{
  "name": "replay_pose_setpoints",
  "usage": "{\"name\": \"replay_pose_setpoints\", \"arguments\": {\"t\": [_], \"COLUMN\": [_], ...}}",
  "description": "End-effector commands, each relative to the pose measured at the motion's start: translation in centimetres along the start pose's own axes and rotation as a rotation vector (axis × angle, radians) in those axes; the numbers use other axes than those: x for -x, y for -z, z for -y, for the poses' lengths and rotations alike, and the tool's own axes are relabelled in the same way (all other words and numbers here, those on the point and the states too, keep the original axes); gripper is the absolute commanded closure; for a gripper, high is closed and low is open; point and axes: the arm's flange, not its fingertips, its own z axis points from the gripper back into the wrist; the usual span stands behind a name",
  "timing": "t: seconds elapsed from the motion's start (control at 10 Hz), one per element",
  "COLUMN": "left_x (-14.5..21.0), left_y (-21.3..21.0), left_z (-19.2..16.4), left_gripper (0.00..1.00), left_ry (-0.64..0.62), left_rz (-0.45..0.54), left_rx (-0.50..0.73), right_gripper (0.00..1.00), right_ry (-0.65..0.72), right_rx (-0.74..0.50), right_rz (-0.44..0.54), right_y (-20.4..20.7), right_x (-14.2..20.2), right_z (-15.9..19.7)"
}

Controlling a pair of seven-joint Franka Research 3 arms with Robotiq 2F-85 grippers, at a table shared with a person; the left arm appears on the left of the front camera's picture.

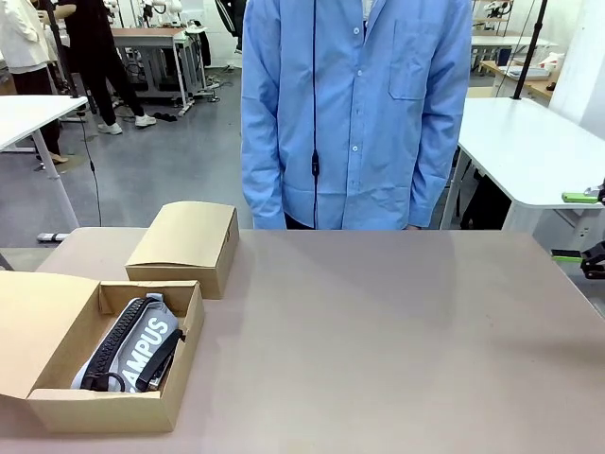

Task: Place items inside the box.
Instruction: Close the lid of the Mailer Box closest to the robot.

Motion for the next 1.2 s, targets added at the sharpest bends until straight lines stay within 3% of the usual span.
{"name": "replay_pose_setpoints", "arguments": {"t": [0.0, 0.3, 0.6, 1.1], "left_x": [-2.0, -5.1, -7.8, -14.4], "left_y": [-0.1, -0.7, -2.0, -3.7], "left_z": [0.2, 0.7, 1.2, 1.0], "left_gripper": [0.0, 0.0, 0.0, 0.0], "left_ry": [-0.027, -0.057, -0.107, -0.391], "left_rz": [0.097, 0.271, 0.327, 0.451], "left_rx": [0.037, 0.047, 0.058, 0.05], "right_gripper": [0.0, 0.0, 0.0, 0.0], "right_ry": [0.015, 0.015, 0.015, 0.015], "right_rx": [-0.019, -0.019, -0.019, -0.019], "right_rz": [0.002, 0.002, 0.002, 0.002], "right_y": [0.0, 0.0, 0.0, 0.0], "right_x": [0.0, 0.0, 0.0, 0.0], "right_z": [-0.6, -0.6, -0.6, -0.6]}}
